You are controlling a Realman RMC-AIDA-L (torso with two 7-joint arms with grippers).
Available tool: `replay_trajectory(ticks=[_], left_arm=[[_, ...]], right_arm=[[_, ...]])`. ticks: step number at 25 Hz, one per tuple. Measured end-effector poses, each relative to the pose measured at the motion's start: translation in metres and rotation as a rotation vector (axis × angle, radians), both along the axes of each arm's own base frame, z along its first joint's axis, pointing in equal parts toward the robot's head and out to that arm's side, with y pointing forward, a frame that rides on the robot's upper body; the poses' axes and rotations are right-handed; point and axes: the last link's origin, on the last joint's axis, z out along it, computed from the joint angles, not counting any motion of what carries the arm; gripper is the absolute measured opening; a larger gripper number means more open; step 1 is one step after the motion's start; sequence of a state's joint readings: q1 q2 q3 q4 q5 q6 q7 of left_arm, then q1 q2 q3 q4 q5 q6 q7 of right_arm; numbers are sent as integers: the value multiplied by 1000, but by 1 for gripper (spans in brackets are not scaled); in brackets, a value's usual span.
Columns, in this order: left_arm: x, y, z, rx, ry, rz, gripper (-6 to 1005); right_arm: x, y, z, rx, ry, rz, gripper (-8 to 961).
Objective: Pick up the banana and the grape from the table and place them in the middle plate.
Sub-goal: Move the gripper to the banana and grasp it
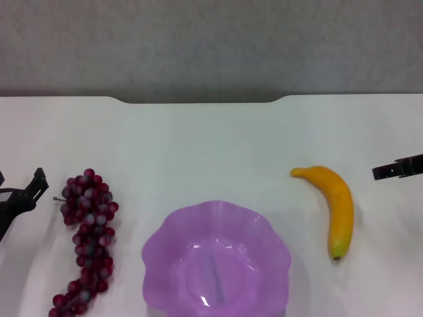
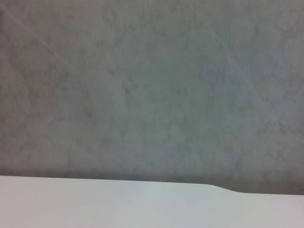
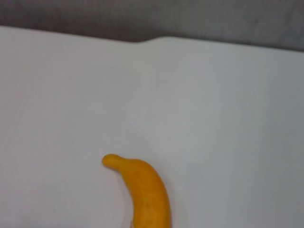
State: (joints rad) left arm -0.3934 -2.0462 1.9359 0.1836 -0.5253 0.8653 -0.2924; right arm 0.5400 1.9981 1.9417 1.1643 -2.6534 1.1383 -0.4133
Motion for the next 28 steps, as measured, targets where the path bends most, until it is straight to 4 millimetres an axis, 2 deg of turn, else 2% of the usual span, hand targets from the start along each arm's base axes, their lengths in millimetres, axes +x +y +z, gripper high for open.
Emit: replay_trajectory(ticks=[9, 14, 28], left_arm=[[2, 2, -1, -3, 4, -6, 862], [3, 3, -1, -5, 4, -10, 862], [7, 6, -3, -9, 3, -22, 862]], right_arm=[[8, 13, -43, -36, -12, 18, 891], [13, 10, -59, -54, -3, 18, 888], [19, 6, -85, -62, 1, 35, 883]])
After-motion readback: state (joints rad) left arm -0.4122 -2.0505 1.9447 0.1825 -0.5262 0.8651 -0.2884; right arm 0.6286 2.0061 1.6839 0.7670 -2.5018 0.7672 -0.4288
